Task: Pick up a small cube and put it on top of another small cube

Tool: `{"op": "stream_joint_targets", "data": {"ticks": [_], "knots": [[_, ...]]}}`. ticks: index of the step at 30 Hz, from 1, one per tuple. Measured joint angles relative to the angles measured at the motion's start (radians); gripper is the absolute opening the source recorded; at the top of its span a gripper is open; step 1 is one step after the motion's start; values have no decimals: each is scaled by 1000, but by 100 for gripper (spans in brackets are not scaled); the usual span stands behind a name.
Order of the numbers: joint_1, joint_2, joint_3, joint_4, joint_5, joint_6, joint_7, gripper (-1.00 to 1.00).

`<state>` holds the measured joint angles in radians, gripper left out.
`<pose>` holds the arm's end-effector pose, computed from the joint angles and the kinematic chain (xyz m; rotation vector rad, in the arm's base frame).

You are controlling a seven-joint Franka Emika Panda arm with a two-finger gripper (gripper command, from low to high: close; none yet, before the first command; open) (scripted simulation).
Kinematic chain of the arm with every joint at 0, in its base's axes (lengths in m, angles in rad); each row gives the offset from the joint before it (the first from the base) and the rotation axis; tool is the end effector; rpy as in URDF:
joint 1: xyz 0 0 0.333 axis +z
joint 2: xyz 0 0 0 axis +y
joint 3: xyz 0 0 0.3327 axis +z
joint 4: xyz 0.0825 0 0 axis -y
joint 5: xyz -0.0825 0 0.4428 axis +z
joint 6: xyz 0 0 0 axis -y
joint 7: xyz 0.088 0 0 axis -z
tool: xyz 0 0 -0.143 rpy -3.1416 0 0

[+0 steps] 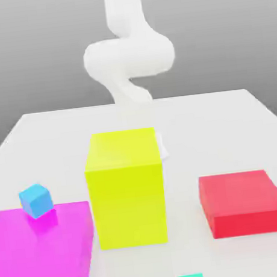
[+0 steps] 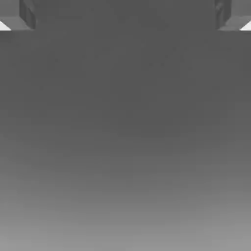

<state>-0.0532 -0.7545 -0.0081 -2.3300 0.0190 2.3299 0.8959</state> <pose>0.4367 -0.0269 0.6684 -2.3529 1.2321 -0.9482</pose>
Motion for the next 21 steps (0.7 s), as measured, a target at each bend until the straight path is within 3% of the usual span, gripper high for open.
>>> {"op": "stream_joint_targets", "data": {"ticks": [21], "knots": [[-429, 387, -27, -252, 102, 251, 849, 0]]}}
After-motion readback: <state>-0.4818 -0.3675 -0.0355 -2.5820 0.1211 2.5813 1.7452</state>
